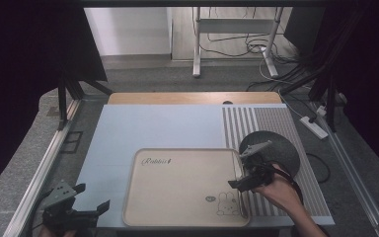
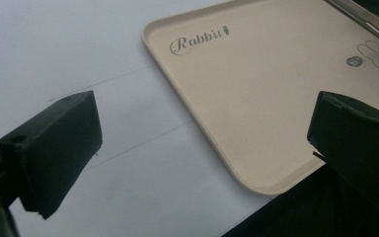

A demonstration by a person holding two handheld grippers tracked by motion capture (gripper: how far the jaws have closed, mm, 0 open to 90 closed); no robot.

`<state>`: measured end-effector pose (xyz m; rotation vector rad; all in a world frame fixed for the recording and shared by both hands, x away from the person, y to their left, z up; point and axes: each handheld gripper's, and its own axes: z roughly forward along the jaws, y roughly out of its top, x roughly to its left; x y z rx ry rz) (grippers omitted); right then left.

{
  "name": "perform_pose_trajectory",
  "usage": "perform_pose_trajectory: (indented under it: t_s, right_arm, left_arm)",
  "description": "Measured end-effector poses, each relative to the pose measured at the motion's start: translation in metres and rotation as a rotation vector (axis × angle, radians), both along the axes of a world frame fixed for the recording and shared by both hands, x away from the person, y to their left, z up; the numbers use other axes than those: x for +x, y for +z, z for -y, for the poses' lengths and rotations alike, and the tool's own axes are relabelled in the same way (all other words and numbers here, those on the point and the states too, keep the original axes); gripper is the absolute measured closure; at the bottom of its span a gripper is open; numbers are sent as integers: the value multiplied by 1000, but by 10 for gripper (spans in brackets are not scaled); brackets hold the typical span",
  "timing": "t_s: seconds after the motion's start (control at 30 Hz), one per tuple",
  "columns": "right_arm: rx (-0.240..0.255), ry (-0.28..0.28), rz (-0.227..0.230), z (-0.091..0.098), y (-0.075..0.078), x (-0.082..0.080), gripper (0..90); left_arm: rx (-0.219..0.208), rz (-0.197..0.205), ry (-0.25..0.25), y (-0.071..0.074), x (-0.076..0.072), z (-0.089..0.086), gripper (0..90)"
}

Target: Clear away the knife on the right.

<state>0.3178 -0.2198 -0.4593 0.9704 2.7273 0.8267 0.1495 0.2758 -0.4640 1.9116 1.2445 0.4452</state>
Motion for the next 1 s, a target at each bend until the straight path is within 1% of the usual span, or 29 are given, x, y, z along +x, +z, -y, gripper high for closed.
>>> perform_pose_trajectory:
  t_s: [0.07,0.2,0.37,0.7,0.77,1.0]
  right_arm:
    - [-2,3,-2,1,0,-2,80]
    - [1,1,6,5,0,-5,37]
    - [15,-8,27,10,1,-10,31]
    - [33,-19,48,19,4,-18,20]
    - [34,-28,51,20,4,-20,0]
    - [43,-62,68,29,4,-26,0]
  left_arm:
    - [-1,0,1,0,0,0,5]
    - [-2,0,0,0,0,0,5]
    - [-2,0,0,0,0,0,5]
    - [-1,-1,0,0,0,0,5]
    - [-1,-1,0,0,0,0,5]
    - [0,-2,-1,0,0,0,5]
